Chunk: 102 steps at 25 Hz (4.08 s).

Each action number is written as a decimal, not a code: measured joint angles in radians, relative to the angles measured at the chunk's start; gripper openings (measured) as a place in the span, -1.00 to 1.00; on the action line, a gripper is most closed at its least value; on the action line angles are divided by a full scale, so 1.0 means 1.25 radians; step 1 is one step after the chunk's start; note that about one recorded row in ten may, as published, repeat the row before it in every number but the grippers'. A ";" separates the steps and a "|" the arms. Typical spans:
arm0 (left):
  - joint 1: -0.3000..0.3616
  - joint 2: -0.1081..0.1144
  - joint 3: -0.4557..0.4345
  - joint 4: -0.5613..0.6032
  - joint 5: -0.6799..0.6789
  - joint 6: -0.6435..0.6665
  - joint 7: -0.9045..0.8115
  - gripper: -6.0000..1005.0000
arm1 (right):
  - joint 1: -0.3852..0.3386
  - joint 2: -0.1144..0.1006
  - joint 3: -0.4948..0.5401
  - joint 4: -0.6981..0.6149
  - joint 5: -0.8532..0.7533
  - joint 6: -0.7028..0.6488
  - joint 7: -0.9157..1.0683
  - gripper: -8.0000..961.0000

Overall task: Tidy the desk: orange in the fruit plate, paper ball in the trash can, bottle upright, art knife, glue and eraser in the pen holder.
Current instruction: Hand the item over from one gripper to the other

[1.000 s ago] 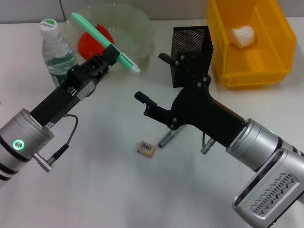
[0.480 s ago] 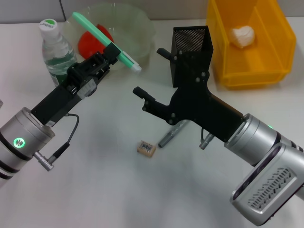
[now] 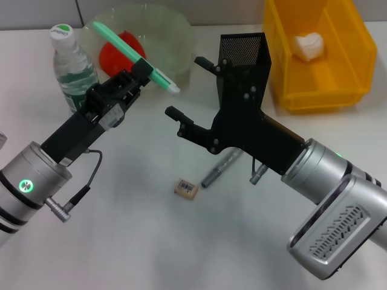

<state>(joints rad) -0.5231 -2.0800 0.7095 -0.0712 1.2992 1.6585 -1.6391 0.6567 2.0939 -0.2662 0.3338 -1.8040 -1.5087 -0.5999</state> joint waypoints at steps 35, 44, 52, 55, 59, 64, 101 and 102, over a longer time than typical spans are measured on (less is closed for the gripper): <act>-0.014 0.000 -0.013 -0.028 0.000 -0.011 -0.001 -0.43 | 0.034 0.000 0.035 0.014 -0.020 0.063 -0.073 -0.15; -0.010 0.000 -0.020 -0.028 0.002 -0.014 -0.002 -0.43 | 0.039 0.000 0.046 0.015 -0.020 0.071 -0.074 -0.19; -0.012 0.000 -0.020 -0.028 0.004 -0.017 0.001 -0.42 | 0.043 0.000 0.046 0.015 -0.020 0.076 -0.074 -0.23; -0.012 0.000 -0.020 -0.028 0.004 -0.019 0.001 -0.42 | 0.044 0.000 0.046 0.015 -0.020 0.076 -0.074 -0.25; -0.012 0.000 -0.020 -0.028 0.002 -0.019 0.001 -0.42 | 0.044 0.000 0.046 0.015 -0.021 0.076 -0.074 -0.31; -0.013 0.000 -0.020 -0.031 0.002 -0.019 0.003 -0.42 | 0.044 0.000 0.046 0.015 -0.021 0.076 -0.074 -0.45; -0.017 0.000 -0.020 -0.026 0.011 -0.015 0.022 -0.08 | 0.040 0.000 0.044 0.016 -0.022 0.077 -0.073 -0.68; -0.016 0.000 -0.020 -0.026 0.011 -0.015 0.022 -0.04 | 0.040 0.000 0.045 0.016 -0.022 0.077 -0.073 -0.68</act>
<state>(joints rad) -0.5437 -2.0803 0.6850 -0.1042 1.3126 1.6399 -1.6113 0.7064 2.0938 -0.2105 0.3543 -1.8309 -1.4127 -0.6917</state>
